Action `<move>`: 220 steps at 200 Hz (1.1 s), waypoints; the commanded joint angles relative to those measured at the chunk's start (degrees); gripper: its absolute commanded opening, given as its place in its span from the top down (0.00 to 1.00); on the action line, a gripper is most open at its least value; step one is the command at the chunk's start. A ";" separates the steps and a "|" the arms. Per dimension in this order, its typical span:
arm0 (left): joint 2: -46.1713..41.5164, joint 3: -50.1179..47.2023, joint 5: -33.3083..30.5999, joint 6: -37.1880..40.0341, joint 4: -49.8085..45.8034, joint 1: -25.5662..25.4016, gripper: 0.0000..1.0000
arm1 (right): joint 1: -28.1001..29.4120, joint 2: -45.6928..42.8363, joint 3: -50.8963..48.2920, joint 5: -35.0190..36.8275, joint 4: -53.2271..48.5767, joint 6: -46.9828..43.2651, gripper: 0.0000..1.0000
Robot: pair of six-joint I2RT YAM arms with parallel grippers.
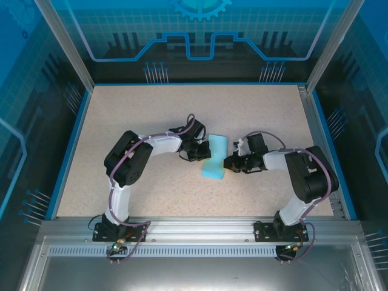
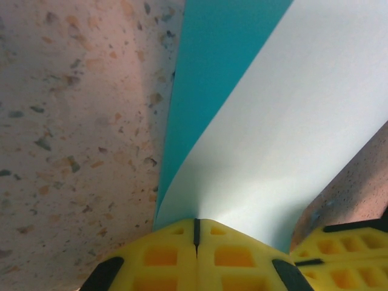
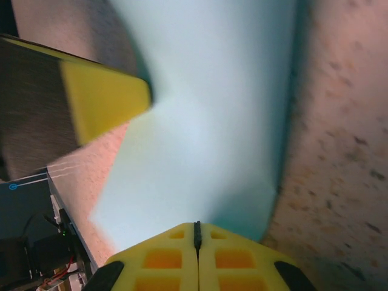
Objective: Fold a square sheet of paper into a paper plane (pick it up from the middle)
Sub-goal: Fold the square sheet of paper in half at the center of the table.
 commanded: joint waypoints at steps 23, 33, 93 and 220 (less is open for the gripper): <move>1.62 -0.88 -2.27 0.98 -2.68 -0.39 1.00 | 0.23 2.52 -1.78 0.85 0.66 -1.70 0.95; 1.66 -0.85 -2.28 0.99 -2.71 -0.35 1.00 | 0.23 1.57 -1.49 0.94 -0.05 -1.71 0.95; 1.66 -0.81 -2.28 1.04 -2.96 -0.35 1.00 | 1.27 -5.28 -1.29 -3.07 0.54 0.01 0.94; 1.67 -0.53 -2.28 1.25 -3.68 -0.37 1.00 | 2.28 -2.84 -4.58 -1.18 0.85 -0.85 0.93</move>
